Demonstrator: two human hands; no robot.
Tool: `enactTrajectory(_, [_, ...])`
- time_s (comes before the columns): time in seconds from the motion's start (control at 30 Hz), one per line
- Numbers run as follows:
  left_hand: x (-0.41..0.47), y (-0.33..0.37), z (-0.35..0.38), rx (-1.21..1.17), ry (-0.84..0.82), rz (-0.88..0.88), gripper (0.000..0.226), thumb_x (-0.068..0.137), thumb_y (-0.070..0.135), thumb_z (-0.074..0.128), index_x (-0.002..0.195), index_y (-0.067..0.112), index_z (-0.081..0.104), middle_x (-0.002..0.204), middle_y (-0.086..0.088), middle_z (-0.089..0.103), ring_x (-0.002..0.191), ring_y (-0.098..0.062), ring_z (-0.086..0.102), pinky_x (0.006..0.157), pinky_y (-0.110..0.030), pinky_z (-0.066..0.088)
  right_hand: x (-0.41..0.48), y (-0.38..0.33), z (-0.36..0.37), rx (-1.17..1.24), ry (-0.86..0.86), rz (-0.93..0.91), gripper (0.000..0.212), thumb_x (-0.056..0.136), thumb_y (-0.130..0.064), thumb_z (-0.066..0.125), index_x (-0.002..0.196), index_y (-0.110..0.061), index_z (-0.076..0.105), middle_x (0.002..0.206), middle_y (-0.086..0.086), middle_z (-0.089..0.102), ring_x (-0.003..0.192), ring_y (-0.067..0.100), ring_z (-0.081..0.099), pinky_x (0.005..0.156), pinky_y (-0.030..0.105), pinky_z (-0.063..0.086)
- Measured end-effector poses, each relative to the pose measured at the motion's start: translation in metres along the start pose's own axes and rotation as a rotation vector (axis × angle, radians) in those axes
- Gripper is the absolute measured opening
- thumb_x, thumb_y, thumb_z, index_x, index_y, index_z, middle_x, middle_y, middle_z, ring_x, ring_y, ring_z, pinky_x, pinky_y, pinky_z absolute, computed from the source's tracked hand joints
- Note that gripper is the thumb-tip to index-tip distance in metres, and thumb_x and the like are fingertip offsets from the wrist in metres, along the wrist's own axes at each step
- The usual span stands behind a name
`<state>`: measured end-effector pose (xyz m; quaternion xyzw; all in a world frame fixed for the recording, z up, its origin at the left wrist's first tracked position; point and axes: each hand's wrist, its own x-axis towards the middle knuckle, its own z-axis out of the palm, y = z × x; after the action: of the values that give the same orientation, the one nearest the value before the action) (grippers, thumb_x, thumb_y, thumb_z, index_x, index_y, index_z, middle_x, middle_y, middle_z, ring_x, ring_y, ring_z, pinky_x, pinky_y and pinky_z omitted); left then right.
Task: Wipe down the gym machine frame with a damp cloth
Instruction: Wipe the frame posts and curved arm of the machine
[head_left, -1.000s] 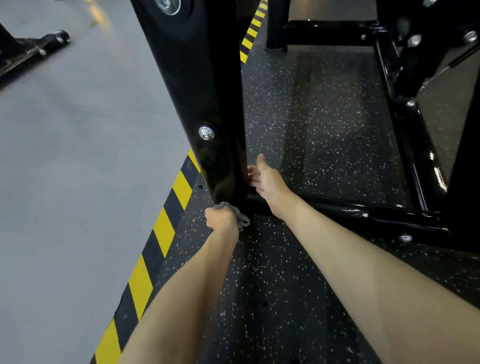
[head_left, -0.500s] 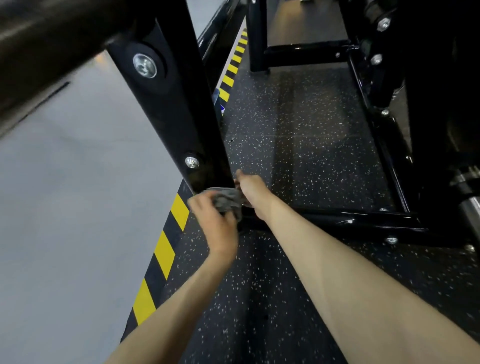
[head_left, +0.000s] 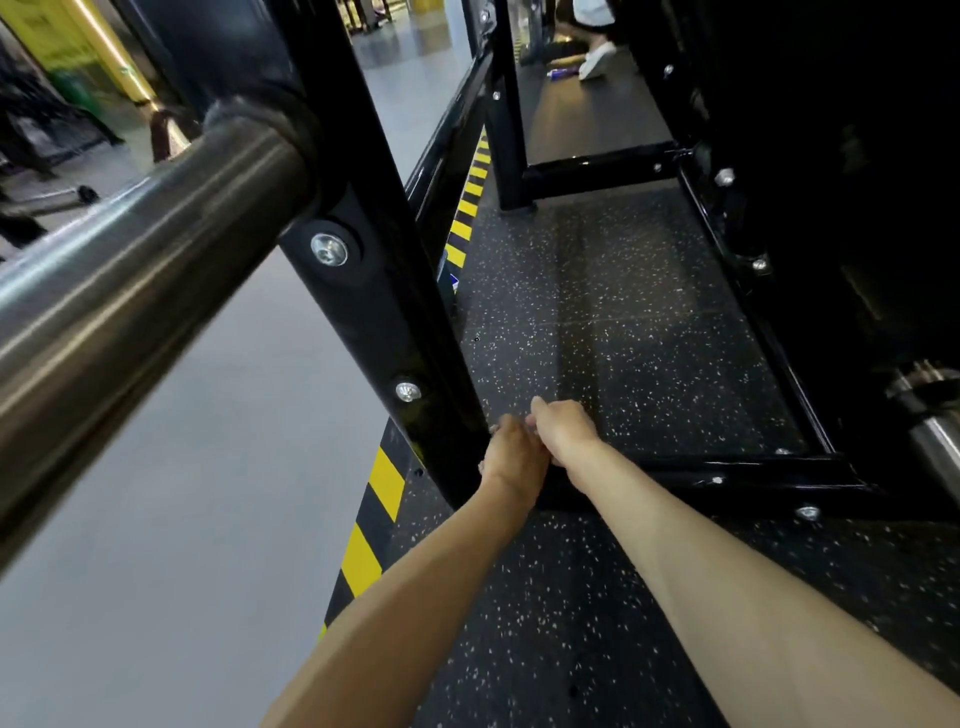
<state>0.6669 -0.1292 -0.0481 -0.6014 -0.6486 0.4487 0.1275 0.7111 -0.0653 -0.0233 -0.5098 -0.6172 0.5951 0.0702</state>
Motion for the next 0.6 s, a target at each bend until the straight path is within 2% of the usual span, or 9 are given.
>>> enactTrajectory(0.07, [-0.011, -0.008, -0.008, 0.14, -0.021, 0.013, 0.045, 0.097, 0.031, 0.044, 0.139, 0.016, 0.043, 0.133, -0.006, 0.049, 0.118, -0.024, 0.044, 0.1, -0.037, 0.036, -0.006, -0.003, -0.002, -0.014, 0.012, -0.022, 0.045, 0.101, -0.036, 0.038, 0.123, -0.005, 0.061, 0.123, 0.015, 0.06, 0.112, 0.032, 0.057, 0.096, 0.042, 0.048])
enactTrajectory(0.17, [-0.025, -0.034, -0.026, 0.189, 0.052, -0.056, 0.04, 0.098, 0.031, 0.04, 0.136, 0.019, 0.047, 0.127, -0.005, 0.052, 0.115, -0.025, 0.047, 0.101, -0.039, 0.034, -0.018, -0.018, -0.004, 0.166, 0.069, -0.051, 0.045, 0.102, -0.037, 0.036, 0.116, -0.005, 0.064, 0.118, 0.016, 0.063, 0.102, 0.03, 0.059, 0.086, 0.037, 0.048])
enactTrajectory(0.23, [-0.037, -0.061, -0.047, 0.111, 0.069, -0.15, 0.039, 0.098, 0.031, 0.04, 0.135, 0.02, 0.045, 0.125, -0.004, 0.055, 0.117, -0.025, 0.046, 0.104, -0.041, 0.027, -0.027, -0.027, -0.004, 0.348, 0.058, -0.046, 0.044, 0.103, -0.036, 0.035, 0.106, -0.004, 0.066, 0.109, 0.016, 0.067, 0.097, 0.03, 0.061, 0.091, 0.041, 0.05])
enactTrajectory(0.3, [-0.05, -0.086, -0.069, 0.072, 0.076, -0.241, 0.034, 0.099, 0.031, 0.038, 0.129, 0.021, 0.05, 0.122, -0.004, 0.057, 0.119, -0.026, 0.045, 0.107, -0.041, 0.022, -0.048, -0.032, -0.005, 0.502, 0.009, -0.015, 0.043, 0.105, -0.035, 0.032, 0.091, -0.011, 0.064, 0.098, 0.012, 0.067, 0.095, 0.027, 0.062, 0.097, 0.045, 0.048])
enactTrajectory(0.33, [-0.058, -0.096, -0.079, 0.069, 0.079, -0.273, 0.033, 0.099, 0.031, 0.037, 0.125, 0.02, 0.054, 0.12, -0.005, 0.057, 0.118, -0.026, 0.045, 0.107, -0.041, 0.022, -0.057, -0.033, -0.005, 0.565, -0.012, 0.003, 0.043, 0.105, -0.036, 0.03, 0.089, -0.014, 0.062, 0.099, 0.011, 0.067, 0.096, 0.025, 0.061, 0.098, 0.044, 0.046])
enactTrajectory(0.4, [-0.072, -0.114, -0.094, 0.035, 0.09, -0.335, 0.03, 0.099, 0.029, 0.037, 0.118, 0.019, 0.059, 0.118, -0.004, 0.058, 0.117, -0.026, 0.044, 0.105, -0.04, 0.023, -0.072, -0.039, -0.003, 0.67, -0.077, 0.041, 0.043, 0.106, -0.038, 0.027, 0.092, -0.016, 0.061, 0.108, 0.011, 0.066, 0.103, 0.025, 0.06, 0.1, 0.042, 0.043])
enactTrajectory(0.5, [-0.088, -0.129, -0.111, -0.187, 0.176, -0.507, 0.025, 0.097, 0.021, 0.042, 0.113, 0.018, 0.061, 0.116, -0.006, 0.052, 0.118, -0.026, 0.041, 0.111, -0.041, 0.019, -0.095, -0.06, 0.001, 0.764, -0.217, 0.032, 0.035, 0.106, -0.032, 0.033, 0.106, -0.014, 0.063, 0.118, 0.015, 0.065, 0.114, 0.032, 0.059, 0.103, 0.045, 0.042])
enactTrajectory(0.6, [-0.096, -0.118, -0.116, -0.537, 0.33, -0.77, 0.034, 0.086, 0.009, 0.046, 0.119, 0.01, 0.057, 0.126, -0.01, 0.049, 0.126, -0.026, 0.041, 0.115, -0.046, 0.011, -0.113, -0.081, -0.007, 0.734, -0.236, 0.026, 0.036, 0.104, -0.025, 0.036, 0.127, -0.004, 0.055, 0.128, 0.019, 0.06, 0.12, 0.034, 0.056, 0.085, 0.04, 0.048])
